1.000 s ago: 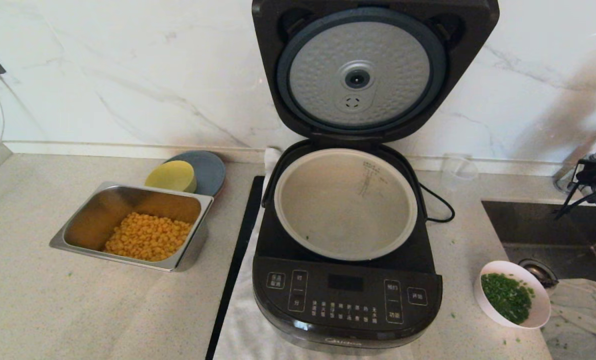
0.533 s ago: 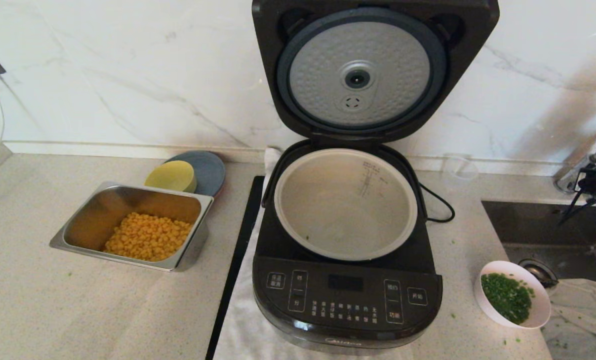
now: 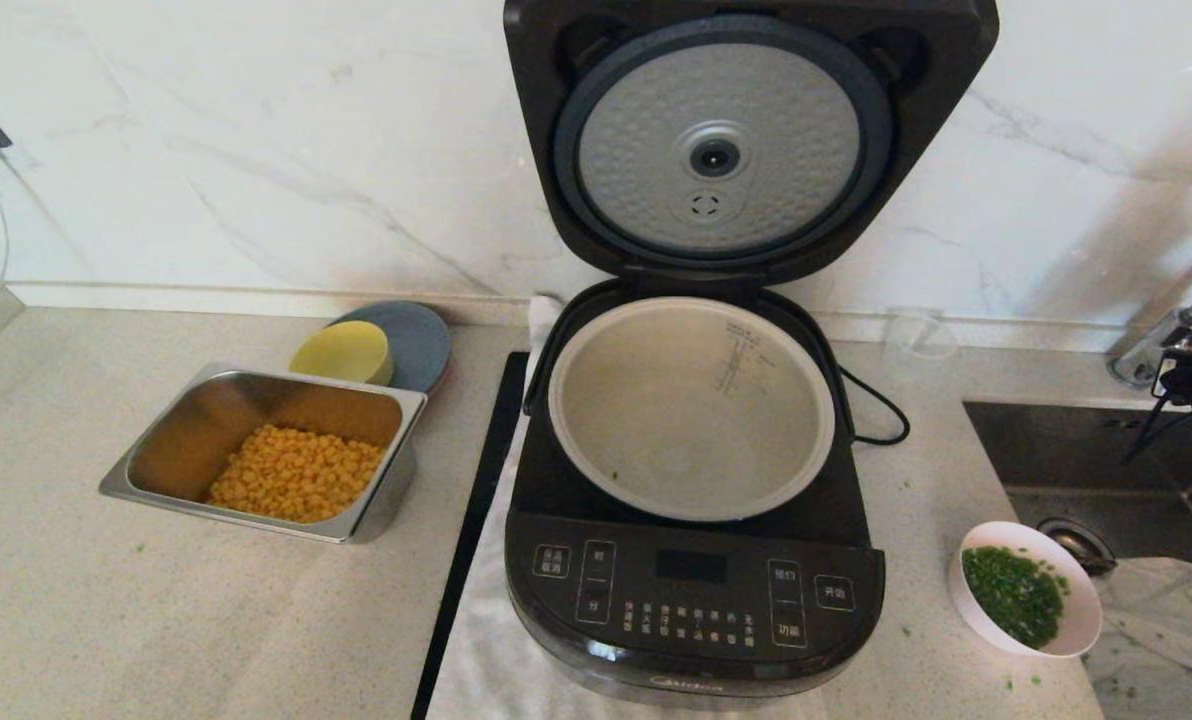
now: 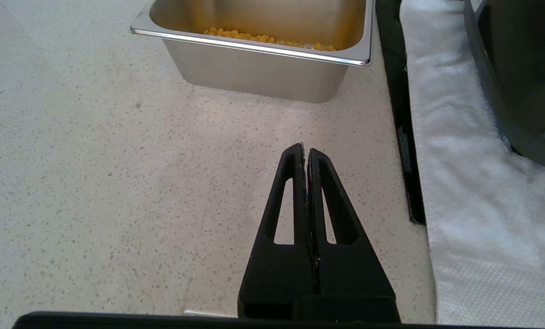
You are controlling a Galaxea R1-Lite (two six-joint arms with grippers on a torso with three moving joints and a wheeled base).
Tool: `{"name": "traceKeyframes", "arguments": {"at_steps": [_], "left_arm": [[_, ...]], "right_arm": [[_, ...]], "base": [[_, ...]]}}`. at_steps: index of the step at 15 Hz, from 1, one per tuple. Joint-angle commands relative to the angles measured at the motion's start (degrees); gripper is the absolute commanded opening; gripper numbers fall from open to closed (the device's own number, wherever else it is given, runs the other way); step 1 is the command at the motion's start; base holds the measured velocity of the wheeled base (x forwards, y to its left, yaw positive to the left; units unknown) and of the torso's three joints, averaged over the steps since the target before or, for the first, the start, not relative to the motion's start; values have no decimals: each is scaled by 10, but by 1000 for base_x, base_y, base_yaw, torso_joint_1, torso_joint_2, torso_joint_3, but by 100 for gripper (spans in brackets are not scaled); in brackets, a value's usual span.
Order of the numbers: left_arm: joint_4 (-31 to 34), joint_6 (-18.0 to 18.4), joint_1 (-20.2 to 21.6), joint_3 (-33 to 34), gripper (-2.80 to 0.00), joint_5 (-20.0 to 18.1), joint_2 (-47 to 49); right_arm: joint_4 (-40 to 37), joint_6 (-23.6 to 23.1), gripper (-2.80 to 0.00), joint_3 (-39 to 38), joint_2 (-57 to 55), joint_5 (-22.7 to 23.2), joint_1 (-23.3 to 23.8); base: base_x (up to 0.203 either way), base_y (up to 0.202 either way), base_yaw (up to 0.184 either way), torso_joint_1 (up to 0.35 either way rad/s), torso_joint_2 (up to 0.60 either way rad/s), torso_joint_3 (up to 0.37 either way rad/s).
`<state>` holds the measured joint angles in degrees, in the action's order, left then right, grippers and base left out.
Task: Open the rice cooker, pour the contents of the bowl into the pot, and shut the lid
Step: Turn on the tap, then fill a bowl with water from the tap
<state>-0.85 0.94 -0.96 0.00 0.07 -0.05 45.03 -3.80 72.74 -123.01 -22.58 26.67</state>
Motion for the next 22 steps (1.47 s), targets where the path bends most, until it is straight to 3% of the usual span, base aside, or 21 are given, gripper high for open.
{"name": "traceKeyframes", "arguments": {"at_steps": [1,4,6,7,11,13,16,21,22], "left_arm": [[0,0,0,4,-280,0,0],[0,0,0,4,-280,0,0],[0,0,0,4,-280,0,0],[0,0,0,4,-280,0,0],[0,0,0,4,-280,0,0],[0,1,0,4,-280,0,0],[0,0,0,4,-280,0,0],[0,0,0,4,-280,0,0],[0,1,0,4,-280,0,0]], "right_arm": [[3,17,-280,-12,42,-1,-3],[-13,36,-280,-68,147,17,-28],[-74,39,-280,-120,225,62,-52],[-135,41,-280,-137,259,95,-61],[-496,46,-280,-184,384,274,-74],[-601,44,-280,-219,424,330,-75],[-644,33,-280,-306,464,341,-82],[-652,41,-280,-379,487,336,-157],[-652,41,0,-383,484,332,-158]], "base": [[0,0,0,0,0,0],[0,0,0,0,0,0],[0,0,0,0,0,0],[0,0,0,0,0,0],[0,0,0,0,0,0],[0,0,0,0,0,0],[0,0,0,0,0,0],[0,0,0,0,0,0],[0,0,0,0,0,0]]}}
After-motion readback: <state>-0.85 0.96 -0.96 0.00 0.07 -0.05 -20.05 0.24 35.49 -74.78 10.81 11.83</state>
